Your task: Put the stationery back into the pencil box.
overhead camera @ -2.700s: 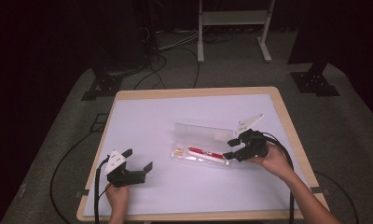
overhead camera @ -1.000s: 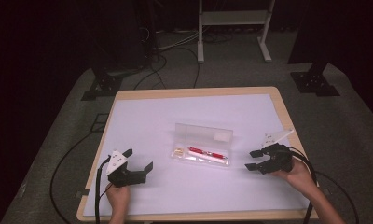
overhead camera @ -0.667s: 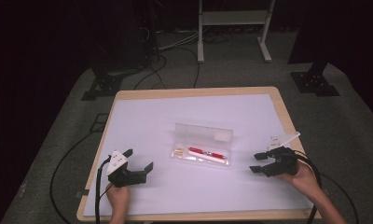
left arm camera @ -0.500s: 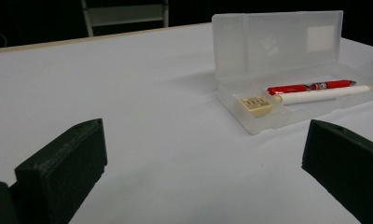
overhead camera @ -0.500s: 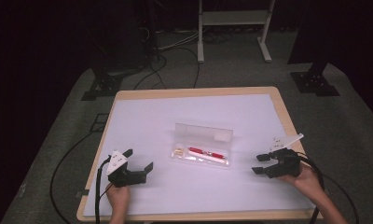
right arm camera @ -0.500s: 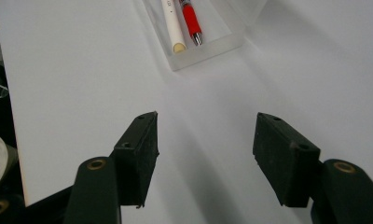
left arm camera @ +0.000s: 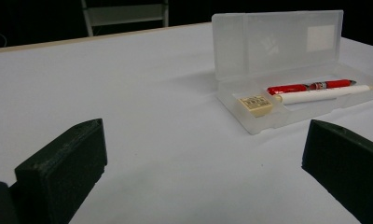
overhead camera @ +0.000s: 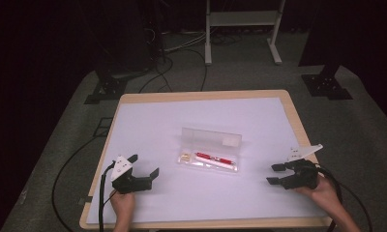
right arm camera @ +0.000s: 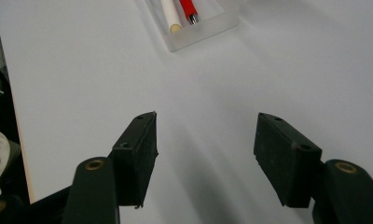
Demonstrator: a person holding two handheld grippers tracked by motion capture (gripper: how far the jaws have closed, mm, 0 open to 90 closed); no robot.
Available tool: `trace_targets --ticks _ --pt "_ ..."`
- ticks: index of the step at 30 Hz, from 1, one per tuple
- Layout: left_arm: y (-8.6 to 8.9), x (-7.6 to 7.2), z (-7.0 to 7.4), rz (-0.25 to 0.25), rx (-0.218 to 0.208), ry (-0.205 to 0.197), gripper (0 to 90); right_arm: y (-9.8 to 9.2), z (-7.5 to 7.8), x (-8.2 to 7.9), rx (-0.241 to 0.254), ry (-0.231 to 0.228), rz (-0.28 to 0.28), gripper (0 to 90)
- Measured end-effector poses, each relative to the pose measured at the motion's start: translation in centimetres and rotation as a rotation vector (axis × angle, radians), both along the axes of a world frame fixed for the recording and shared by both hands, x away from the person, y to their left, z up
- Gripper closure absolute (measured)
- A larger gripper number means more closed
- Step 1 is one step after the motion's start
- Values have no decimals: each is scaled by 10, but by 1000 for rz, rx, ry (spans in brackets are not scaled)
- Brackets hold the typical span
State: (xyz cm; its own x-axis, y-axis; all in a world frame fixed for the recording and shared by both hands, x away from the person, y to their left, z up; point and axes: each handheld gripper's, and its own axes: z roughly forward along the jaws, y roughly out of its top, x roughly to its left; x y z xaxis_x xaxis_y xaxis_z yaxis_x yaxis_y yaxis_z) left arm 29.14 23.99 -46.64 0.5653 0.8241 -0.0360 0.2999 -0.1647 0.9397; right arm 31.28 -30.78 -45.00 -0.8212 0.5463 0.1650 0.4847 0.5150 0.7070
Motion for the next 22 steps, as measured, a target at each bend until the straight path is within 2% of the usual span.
trace_targets --ticks 10,15,22 --pt "0 0 0 1 0 1 0 -12 -8 -6 32 10 -28 380" --pt "-1 1 0 4 10 4 0 -17 -10 -8 34 13 -36 370" --pt "-2 0 0 9 22 5 0 -18 -14 -21 26 -1 -40 353"
